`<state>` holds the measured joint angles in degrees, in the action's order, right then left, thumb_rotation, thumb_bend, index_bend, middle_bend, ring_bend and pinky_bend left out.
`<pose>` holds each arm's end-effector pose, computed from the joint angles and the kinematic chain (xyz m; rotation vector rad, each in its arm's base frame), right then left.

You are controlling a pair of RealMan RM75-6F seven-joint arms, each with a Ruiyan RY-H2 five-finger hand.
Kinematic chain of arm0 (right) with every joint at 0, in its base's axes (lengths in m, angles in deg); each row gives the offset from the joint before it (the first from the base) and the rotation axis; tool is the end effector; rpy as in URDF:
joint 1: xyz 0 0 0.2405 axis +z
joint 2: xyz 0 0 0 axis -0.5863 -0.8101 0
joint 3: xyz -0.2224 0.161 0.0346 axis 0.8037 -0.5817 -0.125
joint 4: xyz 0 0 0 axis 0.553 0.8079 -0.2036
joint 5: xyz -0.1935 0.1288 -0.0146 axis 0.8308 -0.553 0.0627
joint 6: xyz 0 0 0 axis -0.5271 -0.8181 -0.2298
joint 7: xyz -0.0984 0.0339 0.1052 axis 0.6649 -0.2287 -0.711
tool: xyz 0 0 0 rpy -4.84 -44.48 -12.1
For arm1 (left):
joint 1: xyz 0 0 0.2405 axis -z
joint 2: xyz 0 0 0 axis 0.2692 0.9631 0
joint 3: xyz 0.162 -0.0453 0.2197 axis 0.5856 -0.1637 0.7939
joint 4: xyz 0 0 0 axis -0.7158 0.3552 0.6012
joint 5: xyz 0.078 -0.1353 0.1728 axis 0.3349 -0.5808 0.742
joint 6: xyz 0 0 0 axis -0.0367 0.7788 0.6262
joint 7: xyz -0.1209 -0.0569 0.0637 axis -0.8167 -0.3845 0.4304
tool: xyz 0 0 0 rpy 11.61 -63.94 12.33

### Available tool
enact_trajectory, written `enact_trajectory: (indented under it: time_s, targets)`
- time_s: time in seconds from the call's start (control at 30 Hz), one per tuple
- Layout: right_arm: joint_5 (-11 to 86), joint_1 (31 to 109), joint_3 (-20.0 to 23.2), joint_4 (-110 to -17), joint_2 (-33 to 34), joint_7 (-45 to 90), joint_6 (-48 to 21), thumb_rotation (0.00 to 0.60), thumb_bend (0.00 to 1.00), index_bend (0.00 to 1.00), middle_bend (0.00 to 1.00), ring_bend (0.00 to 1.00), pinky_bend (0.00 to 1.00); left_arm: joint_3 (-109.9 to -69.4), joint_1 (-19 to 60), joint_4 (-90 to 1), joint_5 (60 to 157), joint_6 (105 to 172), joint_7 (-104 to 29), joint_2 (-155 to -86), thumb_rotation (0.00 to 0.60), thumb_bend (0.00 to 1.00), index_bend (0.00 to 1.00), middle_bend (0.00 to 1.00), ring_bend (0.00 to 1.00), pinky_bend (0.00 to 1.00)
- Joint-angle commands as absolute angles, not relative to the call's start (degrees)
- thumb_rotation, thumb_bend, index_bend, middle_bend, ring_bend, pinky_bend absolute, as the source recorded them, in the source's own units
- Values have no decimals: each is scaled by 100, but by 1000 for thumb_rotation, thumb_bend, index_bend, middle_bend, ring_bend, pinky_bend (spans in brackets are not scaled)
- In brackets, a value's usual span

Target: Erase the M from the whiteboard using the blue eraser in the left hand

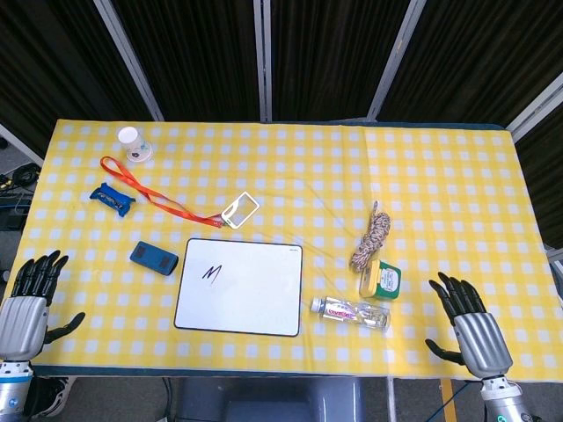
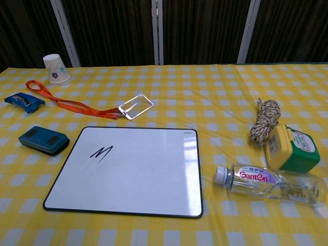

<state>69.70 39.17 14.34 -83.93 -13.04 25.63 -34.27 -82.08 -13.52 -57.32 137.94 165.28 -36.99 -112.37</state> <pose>-0.3066 -0.1538 0.0897 1.5213 -1.0158 1.0003 -0.3359 0.1631 0.0960 -1.3732 -0.8914 -0.9895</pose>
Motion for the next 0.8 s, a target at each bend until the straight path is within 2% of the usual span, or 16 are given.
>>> enact_trajectory:
  time_s: [0.03, 0.43, 0.8]
  targets:
    - [6967, 3918, 1433, -8394, -1301, 2565, -3424, 600, 64, 0, 0, 0, 0, -8210, -1348, -5728, 13790, 16523, -3704, -11238, 600, 177, 0, 0, 0, 0]
    - [6964, 3918, 1430, -8410, -1306, 2559, -3426, 600, 64, 0, 0, 0, 0, -8203, -1309, -5705, 13768, 16422, -3700, -11237, 600, 177, 0, 0, 0, 0]
    - [6885, 3931, 1398, -8451, -1352, 2467, -3392, 600, 64, 0, 0, 0, 0, -8268, -862, -5662, 13766, 15733, -3462, -10993, 600, 177, 0, 0, 0, 2]
